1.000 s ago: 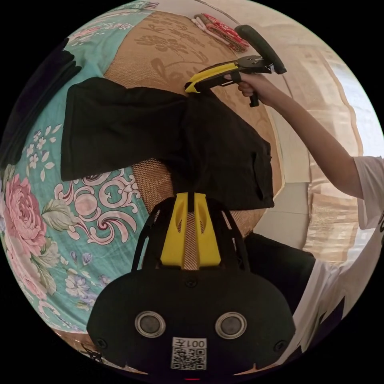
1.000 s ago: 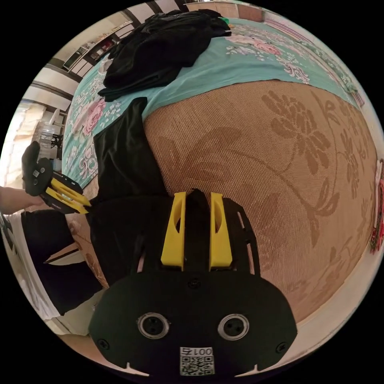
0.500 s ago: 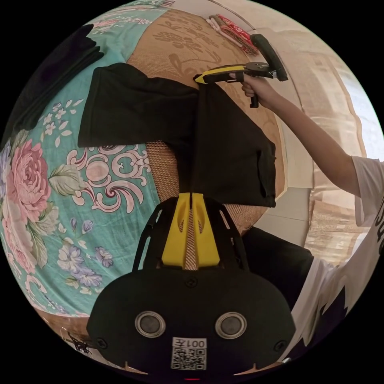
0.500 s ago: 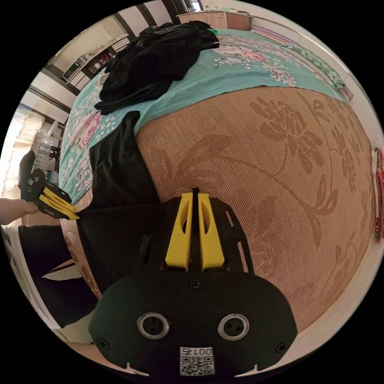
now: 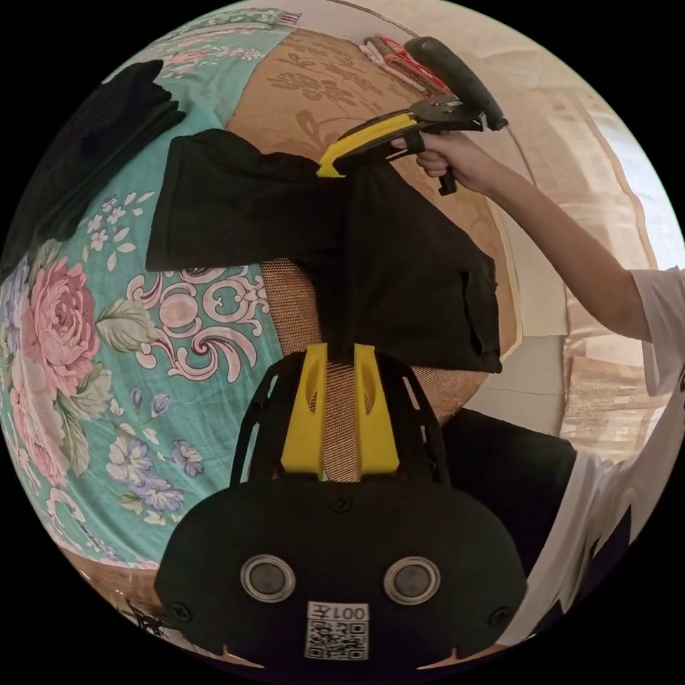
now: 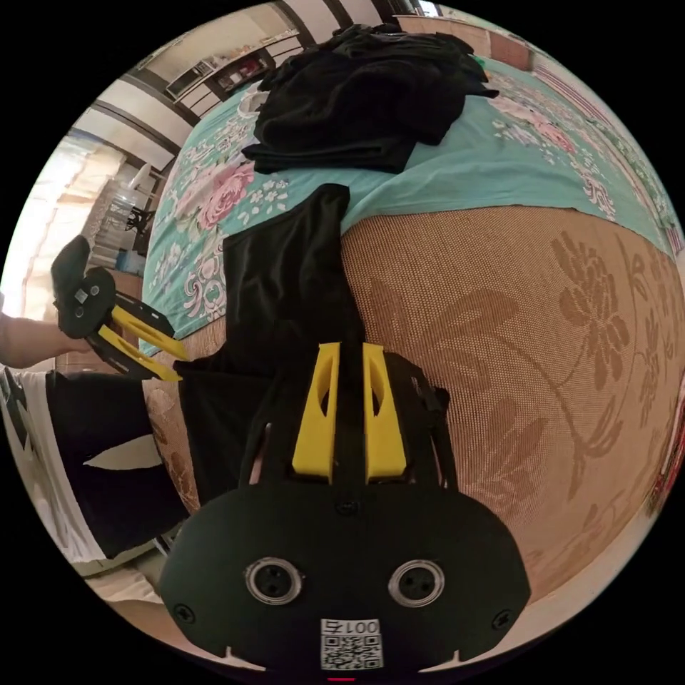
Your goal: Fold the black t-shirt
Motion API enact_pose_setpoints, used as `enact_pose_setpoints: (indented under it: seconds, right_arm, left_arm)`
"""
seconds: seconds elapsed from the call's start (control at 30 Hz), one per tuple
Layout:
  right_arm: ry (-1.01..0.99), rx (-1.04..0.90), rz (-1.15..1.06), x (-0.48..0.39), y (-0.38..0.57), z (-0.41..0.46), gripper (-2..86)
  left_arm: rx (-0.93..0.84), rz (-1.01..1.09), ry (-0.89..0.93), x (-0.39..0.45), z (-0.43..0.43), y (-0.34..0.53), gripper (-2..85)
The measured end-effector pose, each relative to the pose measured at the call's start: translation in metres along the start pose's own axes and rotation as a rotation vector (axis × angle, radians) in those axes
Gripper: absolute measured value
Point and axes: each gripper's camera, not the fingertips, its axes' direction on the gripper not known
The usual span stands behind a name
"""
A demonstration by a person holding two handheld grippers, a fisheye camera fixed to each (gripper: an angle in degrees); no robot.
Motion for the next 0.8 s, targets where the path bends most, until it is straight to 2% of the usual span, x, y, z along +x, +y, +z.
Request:
enact_pose_setpoints:
  seconds: [0.2,0.5,0.67,0.8]
  right_arm:
    - [0.009,0.041,0.070,0.012,0.007,-0.007,0.7]
    - [0.030,0.082,0.075,0.021,0.012,-0.009,0.6]
    - [-0.070,0.074,0.078,0.033,0.012,-0.014,1.6]
    - [-0.070,0.143,0.063,0.031,0.002,-0.032,3.4]
  left_arm:
    - [-0.039,0.068,-0.088,0.011,-0.005,0.003,-0.8]
    - [-0.030,-0.011,-0.054,0.000,-0.027,0.022,-0.9]
    - [-0.027,-0.054,0.025,-0.009,-0.036,0.023,-1.1]
    - [0.023,-0.081,0.039,-0.016,-0.057,0.021,-0.3]
